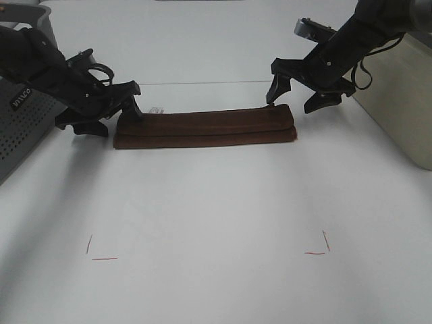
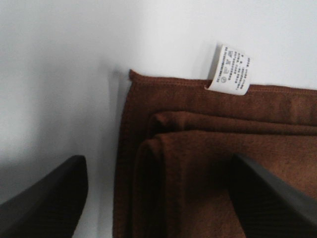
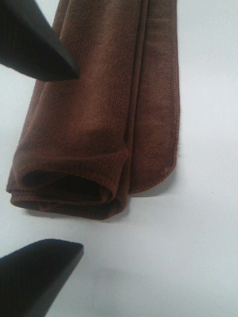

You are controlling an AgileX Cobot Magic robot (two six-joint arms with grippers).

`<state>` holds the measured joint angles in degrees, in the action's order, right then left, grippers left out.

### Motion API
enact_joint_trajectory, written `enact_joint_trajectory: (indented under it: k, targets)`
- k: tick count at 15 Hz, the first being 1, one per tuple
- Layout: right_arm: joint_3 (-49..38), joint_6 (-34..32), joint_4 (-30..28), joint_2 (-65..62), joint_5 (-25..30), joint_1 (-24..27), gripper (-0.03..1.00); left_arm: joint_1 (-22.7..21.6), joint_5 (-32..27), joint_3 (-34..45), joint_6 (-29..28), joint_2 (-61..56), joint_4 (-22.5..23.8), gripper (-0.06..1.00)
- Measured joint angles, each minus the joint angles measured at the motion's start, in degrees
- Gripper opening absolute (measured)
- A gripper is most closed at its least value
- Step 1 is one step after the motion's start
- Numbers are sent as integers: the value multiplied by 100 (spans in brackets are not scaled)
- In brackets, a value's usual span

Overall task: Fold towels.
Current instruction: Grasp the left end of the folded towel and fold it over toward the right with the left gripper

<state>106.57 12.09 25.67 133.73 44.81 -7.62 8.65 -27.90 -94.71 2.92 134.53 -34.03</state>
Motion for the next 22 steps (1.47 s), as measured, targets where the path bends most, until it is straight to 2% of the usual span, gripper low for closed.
enact_joint_trajectory:
  k: [2,4,5,6,8,10,11,12,13,15,16,19,22]
  targets:
    - [0,0,0,0,0,0,82,0,-435,-510,-34,281,-86,68]
    - [0,0,-6,0,0,0,82,0,-779,-716,-292,395,17,38]
    - [0,0,-6,0,0,0,82,0,-922,-779,-390,413,115,18]
    - [0,0,-6,0,0,0,82,0,-1060,-882,-464,418,252,7]
    - [0,0,-6,0,29,0,82,0,-1467,-1163,-613,418,665,5]
    - [0,0,-6,0,172,0,82,0,-2034,-1536,-985,304,1495,5]
    - [0,0,-6,0,246,0,82,0,-2200,-1650,-1123,241,1765,5]
    - [0,0,-17,-29,309,0,82,0,-2681,-2028,-1404,115,2343,5]
    - [0,0,-52,-120,418,0,82,0,-3054,-2378,-1495,80,2492,5]
    - [0,0,-178,-338,556,0,82,109,-3541,-2974,-1599,69,2510,5]
    - [0,0,-212,-384,607,0,82,241,-3581,-3186,-1684,69,2452,5]
    - [0,0,-367,-911,865,0,82,842,-3300,-3369,-1937,97,2063,5]
    - [0,0,-413,-1197,1026,0,82,1278,-2704,-3375,-2229,401,1553,5]
